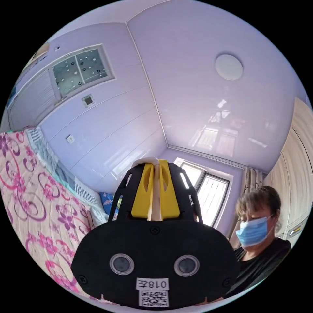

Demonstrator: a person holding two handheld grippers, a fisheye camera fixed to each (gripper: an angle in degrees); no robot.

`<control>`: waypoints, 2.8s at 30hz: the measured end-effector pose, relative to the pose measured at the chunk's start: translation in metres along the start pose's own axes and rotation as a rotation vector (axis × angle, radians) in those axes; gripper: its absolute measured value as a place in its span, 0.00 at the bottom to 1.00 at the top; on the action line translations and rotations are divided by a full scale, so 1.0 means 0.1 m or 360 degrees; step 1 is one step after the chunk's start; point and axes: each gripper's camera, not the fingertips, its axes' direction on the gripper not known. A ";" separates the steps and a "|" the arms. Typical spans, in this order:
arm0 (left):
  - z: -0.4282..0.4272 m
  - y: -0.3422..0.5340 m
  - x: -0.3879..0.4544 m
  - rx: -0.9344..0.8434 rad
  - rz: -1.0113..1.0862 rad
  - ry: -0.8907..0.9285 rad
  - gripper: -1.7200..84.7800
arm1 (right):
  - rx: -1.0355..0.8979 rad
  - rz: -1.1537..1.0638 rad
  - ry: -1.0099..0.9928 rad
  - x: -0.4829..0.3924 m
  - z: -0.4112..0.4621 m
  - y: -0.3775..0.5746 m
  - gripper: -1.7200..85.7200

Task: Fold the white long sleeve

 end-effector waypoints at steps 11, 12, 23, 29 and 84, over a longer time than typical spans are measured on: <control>1.03 -1.13 0.21 -0.0068 0.0351 -0.0236 0.02 | 0.0006 -0.0603 0.0199 -0.35 0.89 -1.59 0.02; 0.99 -1.05 0.07 -0.0107 0.0299 -0.0257 0.02 | -0.0033 -0.0536 0.0217 -0.14 0.82 -1.51 0.02; -0.62 1.78 -2.87 -0.0647 -0.0802 -0.0526 0.02 | -0.0102 0.0367 0.0626 2.01 -0.80 0.59 0.02; -0.73 2.18 -2.94 -0.0842 -0.0870 -0.0643 0.02 | -0.0159 0.0653 0.0905 2.35 -1.07 1.19 0.02; 2.20 3.56 -0.61 -0.1308 -0.0216 -0.0548 0.01 | -0.0652 -0.0135 0.1916 2.78 0.79 -0.80 0.11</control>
